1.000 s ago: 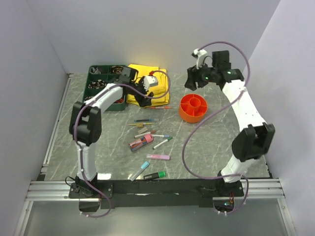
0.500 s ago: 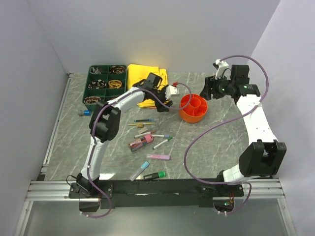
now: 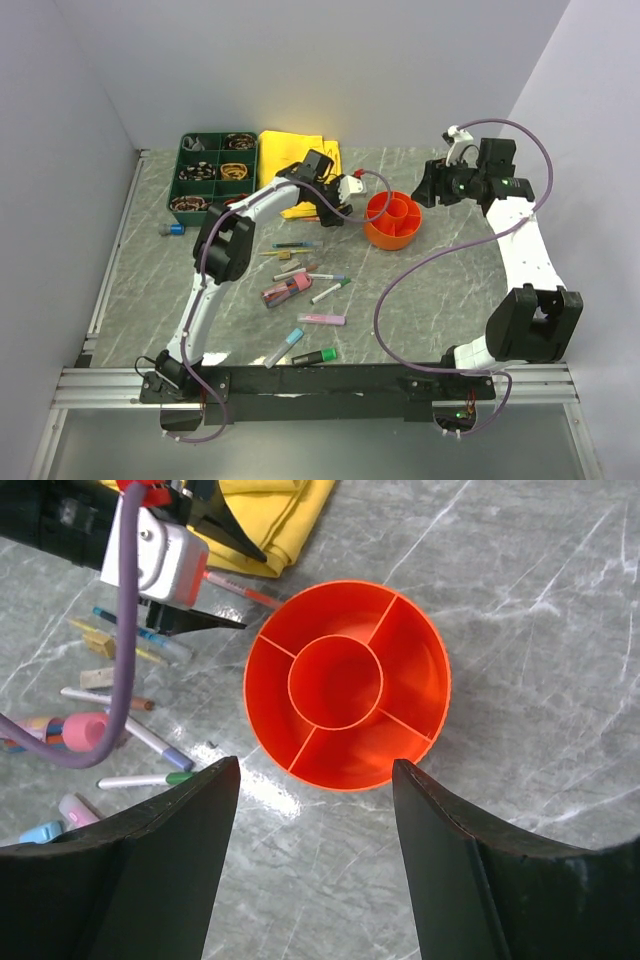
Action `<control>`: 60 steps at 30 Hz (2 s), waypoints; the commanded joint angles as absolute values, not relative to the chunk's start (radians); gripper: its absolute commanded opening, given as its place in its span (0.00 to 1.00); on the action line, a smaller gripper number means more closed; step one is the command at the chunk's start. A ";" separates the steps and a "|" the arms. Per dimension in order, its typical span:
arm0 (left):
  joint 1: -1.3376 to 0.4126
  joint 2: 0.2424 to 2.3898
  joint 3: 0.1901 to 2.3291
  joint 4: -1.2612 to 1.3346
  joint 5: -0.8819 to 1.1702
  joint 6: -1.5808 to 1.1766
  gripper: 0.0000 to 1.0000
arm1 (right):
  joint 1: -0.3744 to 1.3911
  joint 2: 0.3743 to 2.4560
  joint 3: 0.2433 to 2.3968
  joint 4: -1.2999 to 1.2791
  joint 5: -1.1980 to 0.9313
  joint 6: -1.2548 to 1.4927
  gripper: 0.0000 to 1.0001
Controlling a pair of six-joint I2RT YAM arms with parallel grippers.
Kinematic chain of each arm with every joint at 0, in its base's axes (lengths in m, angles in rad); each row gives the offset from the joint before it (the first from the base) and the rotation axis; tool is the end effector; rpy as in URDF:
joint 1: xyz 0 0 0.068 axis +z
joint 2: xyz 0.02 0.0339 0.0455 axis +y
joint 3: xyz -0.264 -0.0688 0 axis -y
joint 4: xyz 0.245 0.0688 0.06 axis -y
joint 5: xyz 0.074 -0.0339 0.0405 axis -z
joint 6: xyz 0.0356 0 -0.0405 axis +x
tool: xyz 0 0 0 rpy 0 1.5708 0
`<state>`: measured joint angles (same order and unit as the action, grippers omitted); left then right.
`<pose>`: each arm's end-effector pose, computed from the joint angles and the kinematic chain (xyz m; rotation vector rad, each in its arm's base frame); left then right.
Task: Sort the stationery into containers
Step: Pick up the pen from the center of the board.
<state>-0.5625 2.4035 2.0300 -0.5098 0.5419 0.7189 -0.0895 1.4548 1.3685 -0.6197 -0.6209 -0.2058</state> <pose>0.4399 -0.2990 0.1768 1.5970 1.7496 -0.5869 0.3176 -0.0077 0.3476 -0.4431 2.1296 0.5367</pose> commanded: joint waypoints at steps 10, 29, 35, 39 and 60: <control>-0.566 2.471 2.148 -0.609 0.532 0.792 0.59 | -0.127 1.413 1.310 -0.551 -0.655 -0.184 0.70; -0.589 2.499 2.134 -0.667 0.548 0.838 0.48 | -0.137 1.448 1.298 -0.532 -0.663 -0.170 0.70; -0.594 2.568 2.239 -0.764 0.564 0.838 0.45 | -0.138 1.456 1.302 -0.537 -0.663 -0.173 0.70; -0.594 2.605 2.313 -0.856 0.581 0.857 0.47 | -0.141 1.466 1.305 -0.546 -0.664 -0.178 0.70; -0.594 2.663 2.307 -0.871 0.494 0.802 0.18 | -0.147 1.482 1.336 -0.589 -0.672 -0.184 0.65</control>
